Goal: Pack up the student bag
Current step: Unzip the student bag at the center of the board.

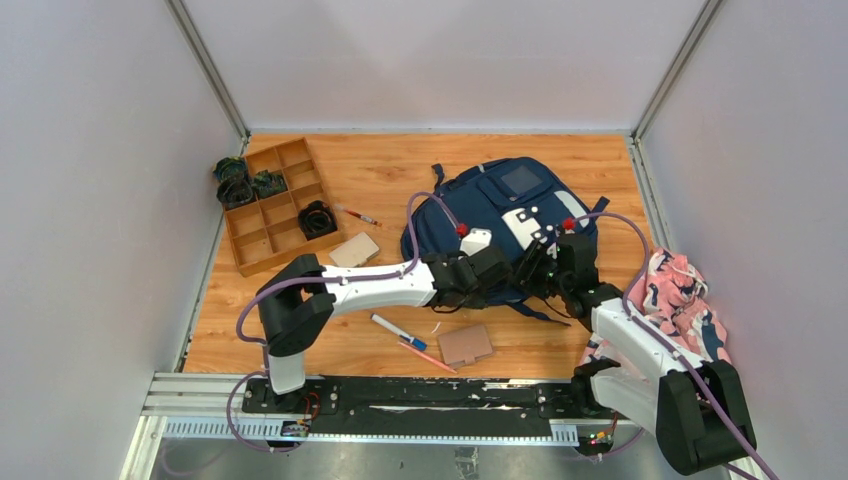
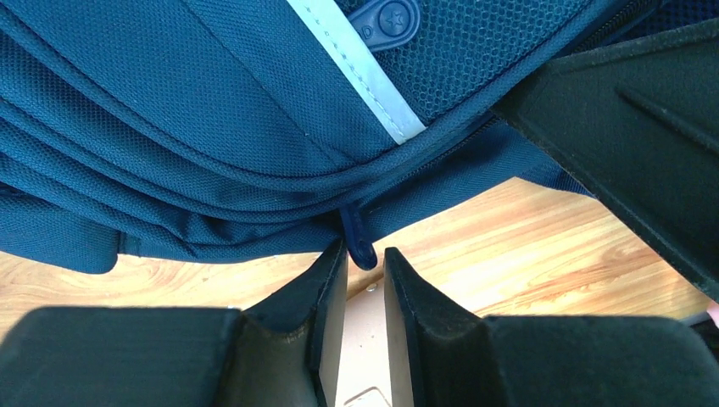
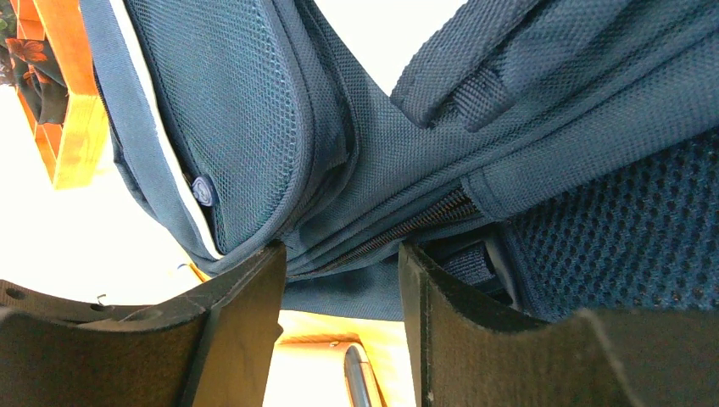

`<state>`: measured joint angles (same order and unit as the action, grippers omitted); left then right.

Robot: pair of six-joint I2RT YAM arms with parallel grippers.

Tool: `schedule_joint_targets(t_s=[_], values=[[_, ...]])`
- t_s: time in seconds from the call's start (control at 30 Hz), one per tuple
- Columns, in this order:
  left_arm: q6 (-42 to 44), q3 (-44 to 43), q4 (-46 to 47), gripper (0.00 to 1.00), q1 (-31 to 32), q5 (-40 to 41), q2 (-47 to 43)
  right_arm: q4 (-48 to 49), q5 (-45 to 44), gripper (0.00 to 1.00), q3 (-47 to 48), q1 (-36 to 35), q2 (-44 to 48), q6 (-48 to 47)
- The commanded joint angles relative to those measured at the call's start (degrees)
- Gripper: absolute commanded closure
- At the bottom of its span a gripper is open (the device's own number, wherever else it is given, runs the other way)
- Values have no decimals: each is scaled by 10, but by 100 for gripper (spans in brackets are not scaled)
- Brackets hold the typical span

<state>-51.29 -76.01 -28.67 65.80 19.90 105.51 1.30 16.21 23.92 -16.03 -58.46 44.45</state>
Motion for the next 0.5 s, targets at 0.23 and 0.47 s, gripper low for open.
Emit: schedule_joint_targets(t_s=[0.23,0.47], values=[[10,-5,-28,100,-15,34,-18,2,-21,45,-5,-5,6,-11],[91,105,-11,100,-79,78,-130,9,-28,44,-29,36,-30,-45]])
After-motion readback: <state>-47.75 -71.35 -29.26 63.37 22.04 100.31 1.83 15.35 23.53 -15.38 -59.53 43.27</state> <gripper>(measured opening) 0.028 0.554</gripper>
